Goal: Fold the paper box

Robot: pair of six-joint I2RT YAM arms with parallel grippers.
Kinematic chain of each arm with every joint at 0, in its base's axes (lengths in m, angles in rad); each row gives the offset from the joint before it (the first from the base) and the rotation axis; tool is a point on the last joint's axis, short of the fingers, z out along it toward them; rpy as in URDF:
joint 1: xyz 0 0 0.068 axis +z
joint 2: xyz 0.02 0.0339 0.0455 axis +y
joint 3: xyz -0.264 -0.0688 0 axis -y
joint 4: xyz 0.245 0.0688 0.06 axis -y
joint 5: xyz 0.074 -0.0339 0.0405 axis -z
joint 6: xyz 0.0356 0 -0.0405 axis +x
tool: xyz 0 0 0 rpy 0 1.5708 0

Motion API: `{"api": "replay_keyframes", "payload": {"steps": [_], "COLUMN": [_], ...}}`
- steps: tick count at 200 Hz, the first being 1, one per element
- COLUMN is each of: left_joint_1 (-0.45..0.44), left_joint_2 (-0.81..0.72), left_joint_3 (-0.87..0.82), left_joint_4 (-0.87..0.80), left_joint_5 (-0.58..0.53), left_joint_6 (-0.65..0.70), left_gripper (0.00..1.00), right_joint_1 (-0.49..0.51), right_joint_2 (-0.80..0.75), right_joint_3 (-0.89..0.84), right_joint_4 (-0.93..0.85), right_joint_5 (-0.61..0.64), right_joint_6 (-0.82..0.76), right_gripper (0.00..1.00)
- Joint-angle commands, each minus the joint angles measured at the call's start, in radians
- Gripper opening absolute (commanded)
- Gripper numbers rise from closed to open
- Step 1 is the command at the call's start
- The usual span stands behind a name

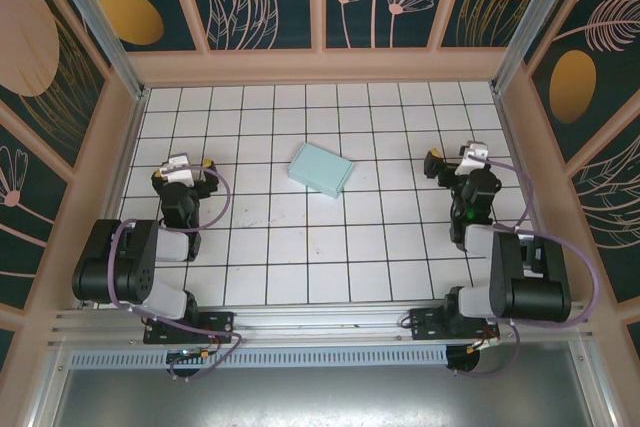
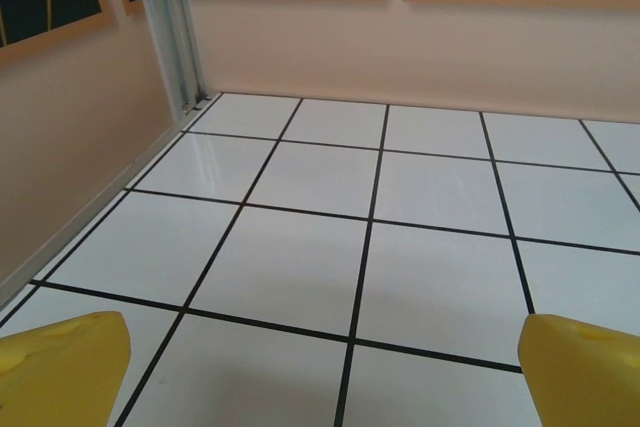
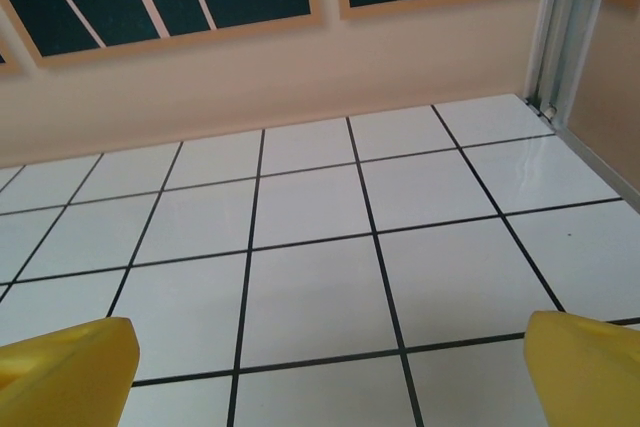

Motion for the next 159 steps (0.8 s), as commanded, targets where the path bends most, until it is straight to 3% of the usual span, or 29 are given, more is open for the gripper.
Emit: {"api": "replay_keyframes", "payload": {"steps": [1, 16, 27, 159], "left_joint_1": [0.007, 0.006, 0.006, 0.006], "left_joint_2": [0.008, 0.008, 0.009, 0.008], "left_joint_3": [-0.01, -0.011, -0.013, -0.017], "left_joint_4": [0.084, 0.087, 0.093, 0.1], "left_joint_5": [0.05, 0.048, 0.038, 0.029], "left_joint_6": [-0.022, -0.021, -0.023, -0.026], "left_gripper": [0.99, 0.99, 0.99, 0.99], "right_joint_1": [-0.007, -0.008, -0.005, 0.017], "right_joint_2": [0.1, 0.192, 0.166, 0.179], "right_joint_3": [-0.089, -0.116, -0.088, -0.087], "right_joint_4": [0.247, 0.394, 0.284, 0.304], "right_joint_5": [-0.042, -0.018, -0.012, 0.031], "right_joint_6": [0.023, 0.04, 0.032, 0.019], "right_gripper": [0.99, 0.99, 0.99, 0.99]}}
